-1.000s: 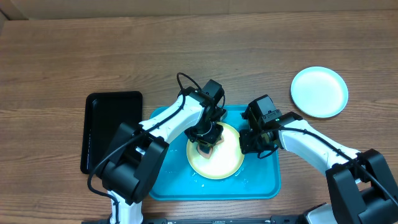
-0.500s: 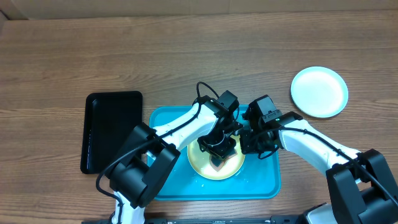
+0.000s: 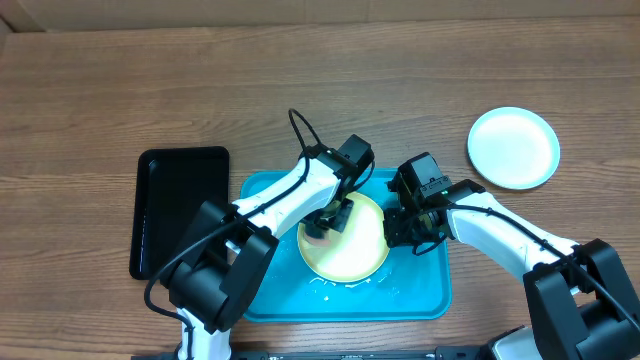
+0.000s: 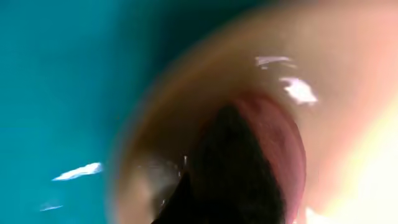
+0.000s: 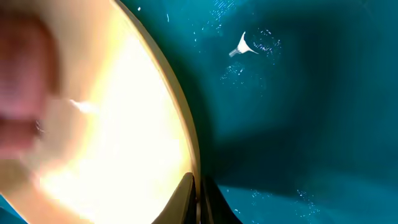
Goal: Clean dirty plates on tray and stack at the side
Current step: 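Scrub the yellow plate with the sponge in the left gripper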
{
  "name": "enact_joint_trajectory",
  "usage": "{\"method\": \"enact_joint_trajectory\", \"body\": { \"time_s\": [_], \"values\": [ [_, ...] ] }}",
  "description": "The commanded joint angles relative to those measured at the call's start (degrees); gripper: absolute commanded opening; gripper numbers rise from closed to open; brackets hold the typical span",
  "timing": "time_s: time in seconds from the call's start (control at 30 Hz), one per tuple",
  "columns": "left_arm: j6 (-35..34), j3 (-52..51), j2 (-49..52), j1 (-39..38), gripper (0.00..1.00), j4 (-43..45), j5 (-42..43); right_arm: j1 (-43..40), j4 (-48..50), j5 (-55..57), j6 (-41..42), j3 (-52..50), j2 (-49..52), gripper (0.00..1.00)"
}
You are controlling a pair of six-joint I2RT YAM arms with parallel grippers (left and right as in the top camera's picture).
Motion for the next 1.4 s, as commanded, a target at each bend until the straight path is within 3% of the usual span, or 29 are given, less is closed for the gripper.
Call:
{"method": "enact_joint_trajectory", "body": {
  "time_s": [0.0, 0.1, 0.17, 0.27, 0.6, 0.83, 1.13, 1.37],
  "values": [
    [-5.35, -1.36, 2.38, 2.91, 0.04, 0.24, -23.04, -0.11, -0.92, 1.64, -0.48, 0.83, 0.13, 0.04],
    [-6.49, -1.36, 2.36, 2.91, 0.04, 0.28, -26.27, -0.11, -0.96, 1.64, -0.66, 0.83, 0.13, 0.04],
    [-4.68, -1.36, 2.38, 2.84, 0.04, 0.33, -23.91, -0.11, -1.11, 1.66, -0.68, 0.83, 0.13, 0.04],
    [3.04, -1.36, 2.36, 2.49, 0.04, 1.33, -12.7, -0.11, -1.55, 1.64, -0.87, 0.83, 0.13, 0.04],
    [13.81, -1.33, 2.36, 1.95, 0.04, 9.33, 23.61, -0.11, -2.75, 1.66, -0.92, 0.83, 0.13, 0.04],
    [19.43, 1.07, 2.36, 2.05, 0.04, 10.16, 32.39, -0.11, -4.09, 1.66, -1.79, 0.83, 0.13, 0.04],
    [19.71, 2.47, 2.36, 2.05, 0.04, 7.17, 33.38, -0.11, -4.44, 1.66, -1.75, 0.83, 0.13, 0.04],
    [17.18, 2.43, 2.36, 2.05, 0.04, -3.26, 13.64, -0.11, -4.63, 1.64, -1.75, 0.83, 0.13, 0.04]
  ]
}}
